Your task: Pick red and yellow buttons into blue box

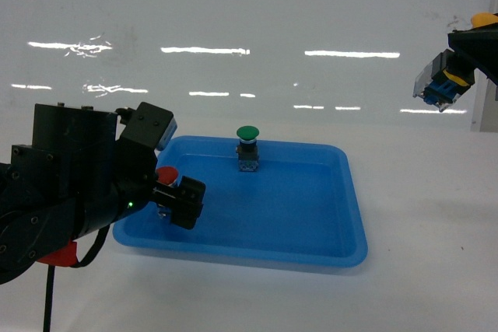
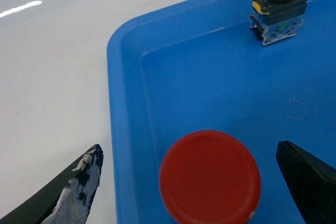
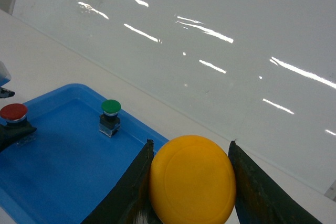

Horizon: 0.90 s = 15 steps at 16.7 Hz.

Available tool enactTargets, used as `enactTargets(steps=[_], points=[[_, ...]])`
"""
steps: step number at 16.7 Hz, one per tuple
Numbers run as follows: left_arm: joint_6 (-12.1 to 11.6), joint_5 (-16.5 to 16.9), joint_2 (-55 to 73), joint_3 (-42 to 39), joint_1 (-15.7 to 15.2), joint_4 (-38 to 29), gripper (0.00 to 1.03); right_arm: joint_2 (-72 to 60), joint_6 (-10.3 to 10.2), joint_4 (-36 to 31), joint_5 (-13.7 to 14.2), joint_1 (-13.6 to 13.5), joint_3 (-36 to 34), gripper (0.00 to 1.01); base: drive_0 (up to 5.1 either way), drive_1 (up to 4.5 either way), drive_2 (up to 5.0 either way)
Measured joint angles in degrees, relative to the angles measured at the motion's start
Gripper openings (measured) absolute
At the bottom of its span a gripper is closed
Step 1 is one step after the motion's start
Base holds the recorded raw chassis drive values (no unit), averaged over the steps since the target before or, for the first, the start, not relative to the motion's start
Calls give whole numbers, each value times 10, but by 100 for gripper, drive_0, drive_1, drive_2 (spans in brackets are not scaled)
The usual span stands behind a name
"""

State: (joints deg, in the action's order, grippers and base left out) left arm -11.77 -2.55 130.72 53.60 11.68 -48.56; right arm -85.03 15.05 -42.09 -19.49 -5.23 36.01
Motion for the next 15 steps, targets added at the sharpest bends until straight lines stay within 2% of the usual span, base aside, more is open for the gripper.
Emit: enactTargets(steps=[2,3,4,5,11,15], points=[[-1,-4,9,8,4,3,98,0,0,0,0,0,0,35,0,0,0],[-2,-4,9,8,5,3,79,0,0,0,0,0,0,35,0,0,0],[-2,-4,9,8,5,3,48,0,0,0,0,0,0,35,0,0,0],[-2,-4,9,8,5,3,33,0,0,0,0,0,0,35,0,0,0],[-6,-1,-65,-84,-12,-70,33,0,0,0,0,0,0,35,0,0,0],[-8,9,-224,-192,-23,-126,33,0,0,0,0,0,0,35,0,0,0]])
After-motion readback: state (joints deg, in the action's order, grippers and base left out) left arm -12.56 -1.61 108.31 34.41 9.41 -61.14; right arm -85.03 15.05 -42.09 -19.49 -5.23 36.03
